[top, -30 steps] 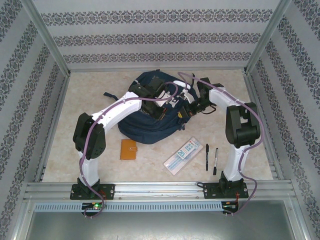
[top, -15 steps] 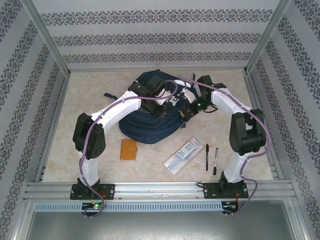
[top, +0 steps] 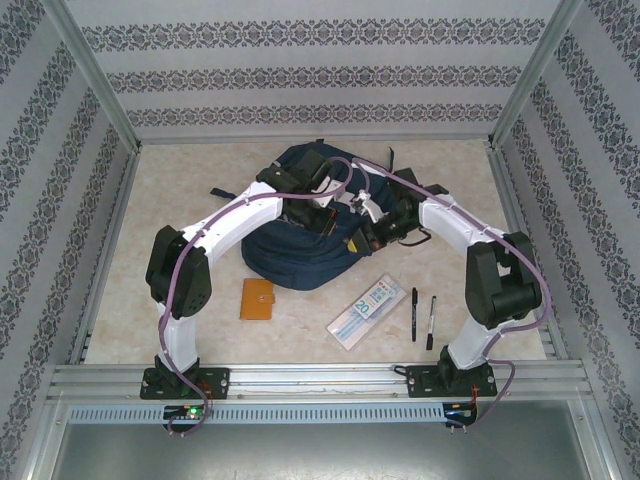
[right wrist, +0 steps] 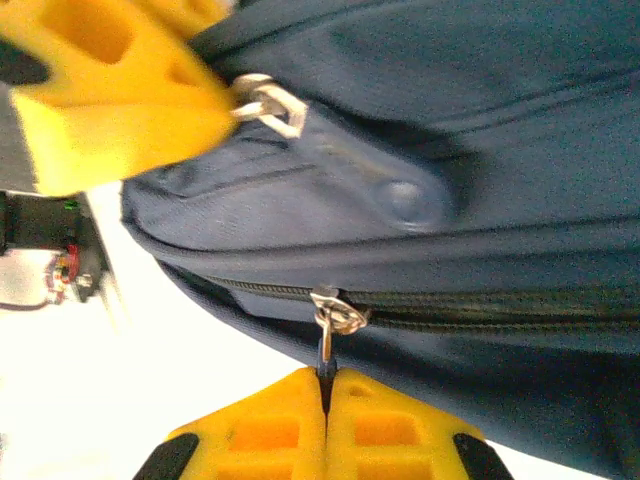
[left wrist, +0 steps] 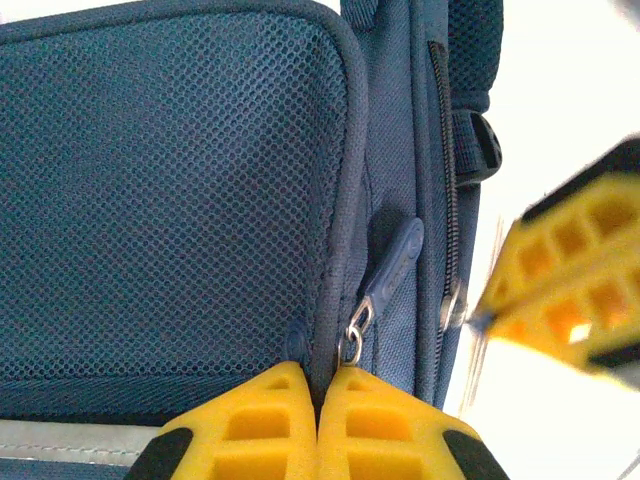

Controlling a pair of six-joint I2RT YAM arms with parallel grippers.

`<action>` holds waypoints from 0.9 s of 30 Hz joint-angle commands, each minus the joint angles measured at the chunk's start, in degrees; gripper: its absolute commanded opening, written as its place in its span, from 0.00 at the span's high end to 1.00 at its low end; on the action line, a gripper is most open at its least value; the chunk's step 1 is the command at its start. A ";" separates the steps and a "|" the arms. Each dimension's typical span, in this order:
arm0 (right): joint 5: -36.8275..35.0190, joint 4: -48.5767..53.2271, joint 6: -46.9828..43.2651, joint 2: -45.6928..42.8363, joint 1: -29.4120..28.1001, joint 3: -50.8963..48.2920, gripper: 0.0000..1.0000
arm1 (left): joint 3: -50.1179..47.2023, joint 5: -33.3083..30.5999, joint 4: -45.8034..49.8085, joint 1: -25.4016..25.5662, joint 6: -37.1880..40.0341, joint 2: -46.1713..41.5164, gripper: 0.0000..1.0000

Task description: Pack books, pencil case, and school supplies into a backpack

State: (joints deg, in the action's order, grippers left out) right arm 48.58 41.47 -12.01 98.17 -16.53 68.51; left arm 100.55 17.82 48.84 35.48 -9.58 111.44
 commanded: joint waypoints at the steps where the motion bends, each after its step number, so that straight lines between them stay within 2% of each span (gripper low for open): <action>1: 8.16 -6.31 8.02 -0.47 -1.97 -2.25 1.00 | 2.15 1.89 -8.79 -0.94 -4.82 1.02 1.00; 5: 10.11 -13.85 15.60 -0.58 -5.26 -4.16 1.00 | 1.06 2.25 -12.29 -0.94 -7.05 1.15 1.00; 9: 10.28 -18.43 20.61 -0.99 -5.85 -5.97 1.00 | 1.13 2.45 -13.41 -0.94 -7.92 1.41 1.00; 11: 10.17 -25.68 27.94 -1.76 -6.17 -8.84 1.00 | 1.22 2.58 -13.97 -0.94 -8.36 1.58 1.00; 12: 9.61 -33.48 34.65 -3.06 -6.63 -12.57 0.89 | 1.31 2.50 -14.51 -0.94 -8.86 1.68 1.00; 14: 9.58 -41.14 40.46 -5.64 -5.90 -17.26 0.80 | 1.25 2.80 -14.94 -0.94 -8.55 1.68 1.00; 18: 5.44 -41.60 46.75 -10.68 -0.66 -21.53 0.73 | 0.58 2.34 -14.64 -0.94 -7.06 0.99 1.00; 21: 5.53 -41.06 51.73 -14.39 3.00 -22.84 0.65 | 0.52 3.35 -14.65 -0.94 -6.41 0.73 1.00; 24: 3.72 -39.41 55.42 -16.08 3.75 -21.88 0.58 | 0.44 3.54 -15.12 -0.94 -6.32 0.45 1.00; 27: 0.98 -40.33 60.16 -16.11 3.80 -21.04 0.56 | 0.35 3.72 -15.75 -0.94 -6.08 0.38 1.00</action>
State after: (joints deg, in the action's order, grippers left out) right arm 52.23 2.55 41.12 82.32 -12.51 46.41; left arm 100.51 19.90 38.87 35.11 -15.90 113.01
